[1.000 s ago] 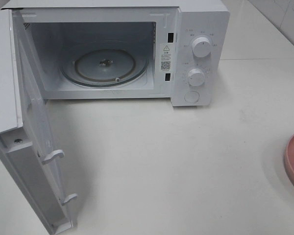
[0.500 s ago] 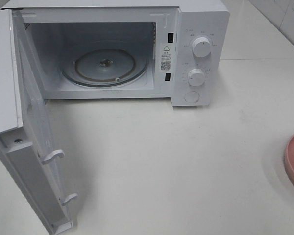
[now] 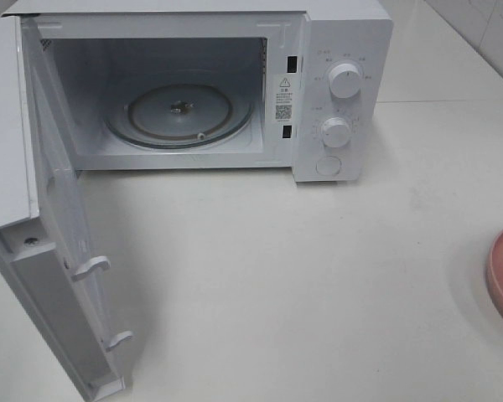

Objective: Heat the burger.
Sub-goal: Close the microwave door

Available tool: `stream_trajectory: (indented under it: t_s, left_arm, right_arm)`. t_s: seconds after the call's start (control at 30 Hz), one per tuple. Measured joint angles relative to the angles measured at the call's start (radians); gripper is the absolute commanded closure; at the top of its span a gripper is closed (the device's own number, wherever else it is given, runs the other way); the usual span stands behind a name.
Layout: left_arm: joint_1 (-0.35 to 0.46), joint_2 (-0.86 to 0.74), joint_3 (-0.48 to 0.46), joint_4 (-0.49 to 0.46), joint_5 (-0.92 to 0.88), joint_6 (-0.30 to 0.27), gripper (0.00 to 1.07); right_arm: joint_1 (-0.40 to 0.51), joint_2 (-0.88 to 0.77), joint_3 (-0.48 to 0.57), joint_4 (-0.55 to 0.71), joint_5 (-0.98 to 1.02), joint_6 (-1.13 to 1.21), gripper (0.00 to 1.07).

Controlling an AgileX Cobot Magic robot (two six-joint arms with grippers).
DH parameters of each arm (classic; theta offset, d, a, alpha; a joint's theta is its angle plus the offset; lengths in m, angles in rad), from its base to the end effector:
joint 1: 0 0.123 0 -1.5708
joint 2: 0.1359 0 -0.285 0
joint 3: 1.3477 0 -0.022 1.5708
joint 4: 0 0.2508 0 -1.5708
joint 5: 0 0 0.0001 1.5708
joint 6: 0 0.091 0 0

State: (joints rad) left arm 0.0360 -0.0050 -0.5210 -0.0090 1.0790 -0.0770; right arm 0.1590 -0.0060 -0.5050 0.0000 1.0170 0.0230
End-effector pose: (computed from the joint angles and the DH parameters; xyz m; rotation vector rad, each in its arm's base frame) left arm -0.0088 -0.0010 0.2816 -0.1144 2.0335 -0.0365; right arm -0.0046 -0.0007 0.2822 -0.1353 1.9869 0.1175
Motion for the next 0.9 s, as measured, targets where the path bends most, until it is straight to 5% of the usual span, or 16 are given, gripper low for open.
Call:
stream_trajectory:
  t_s: [0.9]
  left_arm:
    - [0.0,0.0,0.0,0.0,0.0,0.0,0.06]
  right_arm:
    - [-0.023,0.0,0.003,0.0,-0.007,0.0,0.31]
